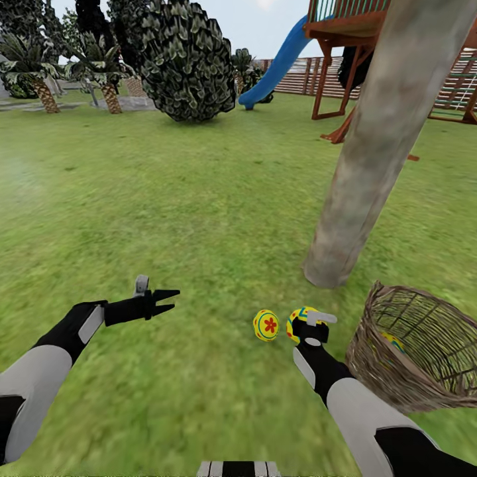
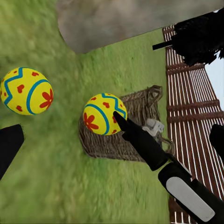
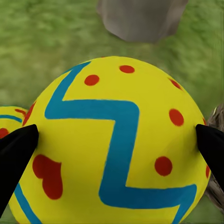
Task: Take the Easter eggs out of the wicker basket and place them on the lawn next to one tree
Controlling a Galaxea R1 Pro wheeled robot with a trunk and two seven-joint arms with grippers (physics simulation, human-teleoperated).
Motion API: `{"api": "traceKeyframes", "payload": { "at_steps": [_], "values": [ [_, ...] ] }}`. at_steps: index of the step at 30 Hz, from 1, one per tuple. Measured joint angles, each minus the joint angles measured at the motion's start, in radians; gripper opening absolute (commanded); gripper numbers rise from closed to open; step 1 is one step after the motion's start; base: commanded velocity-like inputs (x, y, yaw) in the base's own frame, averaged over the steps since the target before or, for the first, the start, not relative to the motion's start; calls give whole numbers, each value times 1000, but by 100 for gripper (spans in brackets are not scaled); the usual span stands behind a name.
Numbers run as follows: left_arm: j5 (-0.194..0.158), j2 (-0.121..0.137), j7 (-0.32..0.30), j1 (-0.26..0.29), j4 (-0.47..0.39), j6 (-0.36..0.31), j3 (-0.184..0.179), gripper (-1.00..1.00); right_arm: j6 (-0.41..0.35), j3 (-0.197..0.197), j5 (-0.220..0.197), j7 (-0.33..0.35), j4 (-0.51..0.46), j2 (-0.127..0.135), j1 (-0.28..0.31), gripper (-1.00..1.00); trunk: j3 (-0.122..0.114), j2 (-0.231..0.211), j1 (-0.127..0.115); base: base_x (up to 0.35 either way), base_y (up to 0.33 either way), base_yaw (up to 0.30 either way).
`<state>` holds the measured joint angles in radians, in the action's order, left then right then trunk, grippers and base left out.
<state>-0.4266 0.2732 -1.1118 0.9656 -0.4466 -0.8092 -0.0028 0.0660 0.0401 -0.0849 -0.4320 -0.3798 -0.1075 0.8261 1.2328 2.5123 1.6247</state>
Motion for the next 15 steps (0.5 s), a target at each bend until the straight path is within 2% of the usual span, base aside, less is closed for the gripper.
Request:
{"api": "traceKeyframes", "payload": {
  "at_steps": [15],
  "values": [
    [1, 1, 1, 0, 23, 0, 0, 100, 2, 0, 0, -2, 0, 1, 0, -100, 58, 4, 7, 0, 0, 0]
  ]
}}
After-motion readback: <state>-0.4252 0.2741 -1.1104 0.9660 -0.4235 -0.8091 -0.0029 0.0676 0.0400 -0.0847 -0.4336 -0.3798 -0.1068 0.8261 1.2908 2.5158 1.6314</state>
